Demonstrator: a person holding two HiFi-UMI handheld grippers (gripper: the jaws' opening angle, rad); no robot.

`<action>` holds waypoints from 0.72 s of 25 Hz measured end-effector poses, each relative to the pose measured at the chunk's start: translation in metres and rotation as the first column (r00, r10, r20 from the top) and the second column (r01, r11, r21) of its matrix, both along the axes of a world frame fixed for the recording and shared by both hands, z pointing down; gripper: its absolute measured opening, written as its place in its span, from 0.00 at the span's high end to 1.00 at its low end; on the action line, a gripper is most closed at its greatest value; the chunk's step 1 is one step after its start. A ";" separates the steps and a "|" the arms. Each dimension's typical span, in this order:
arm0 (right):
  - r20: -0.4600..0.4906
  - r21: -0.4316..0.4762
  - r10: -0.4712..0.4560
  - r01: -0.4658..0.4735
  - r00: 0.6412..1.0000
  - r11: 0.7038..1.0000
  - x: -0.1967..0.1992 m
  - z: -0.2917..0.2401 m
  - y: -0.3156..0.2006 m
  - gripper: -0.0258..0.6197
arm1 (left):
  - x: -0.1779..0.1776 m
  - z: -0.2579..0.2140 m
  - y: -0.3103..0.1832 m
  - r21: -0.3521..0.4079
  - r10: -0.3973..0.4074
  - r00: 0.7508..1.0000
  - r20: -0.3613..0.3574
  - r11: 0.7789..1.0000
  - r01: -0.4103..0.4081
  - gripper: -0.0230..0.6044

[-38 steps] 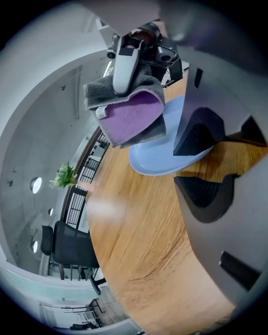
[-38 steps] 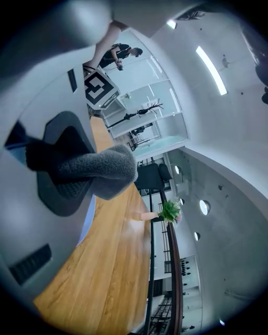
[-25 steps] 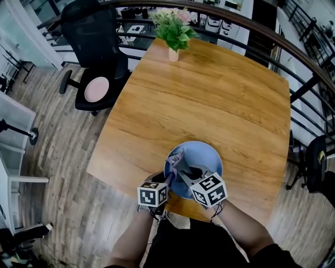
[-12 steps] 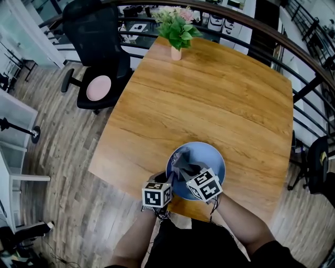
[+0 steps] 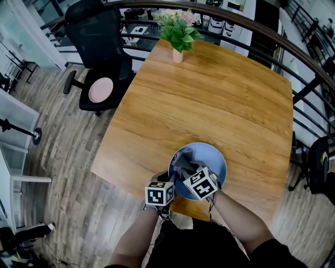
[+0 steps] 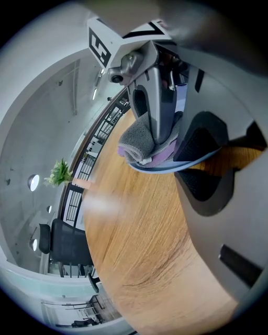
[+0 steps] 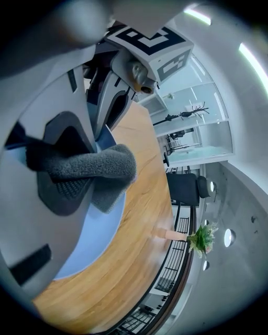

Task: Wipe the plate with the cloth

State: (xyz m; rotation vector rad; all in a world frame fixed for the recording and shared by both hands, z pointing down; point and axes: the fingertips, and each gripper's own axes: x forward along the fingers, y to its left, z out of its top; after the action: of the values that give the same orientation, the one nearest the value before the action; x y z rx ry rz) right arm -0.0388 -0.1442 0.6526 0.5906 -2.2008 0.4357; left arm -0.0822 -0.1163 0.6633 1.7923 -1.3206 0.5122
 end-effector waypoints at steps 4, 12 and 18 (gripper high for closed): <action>0.003 -0.016 0.026 -0.026 1.000 1.000 0.005 0.000 -0.002 0.85 | -0.001 -0.001 0.001 -0.004 0.000 1.000 -0.001 1.000 0.000 0.85; -0.025 0.019 0.111 -0.110 0.994 0.994 0.039 0.008 -0.025 0.85 | 0.000 -0.001 0.002 0.000 0.002 1.000 0.002 1.000 -0.002 0.85; -0.114 0.025 0.177 -0.175 0.978 0.984 0.075 0.010 -0.035 0.85 | 0.001 -0.002 0.003 -0.004 -0.009 1.000 -0.003 1.000 0.008 0.85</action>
State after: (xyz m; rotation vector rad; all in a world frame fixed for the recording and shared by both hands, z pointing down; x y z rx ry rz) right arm 0.0365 -0.1794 0.6621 0.8032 -2.0516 0.4651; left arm -0.0811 -0.1128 0.6614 1.7830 -1.3238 0.5069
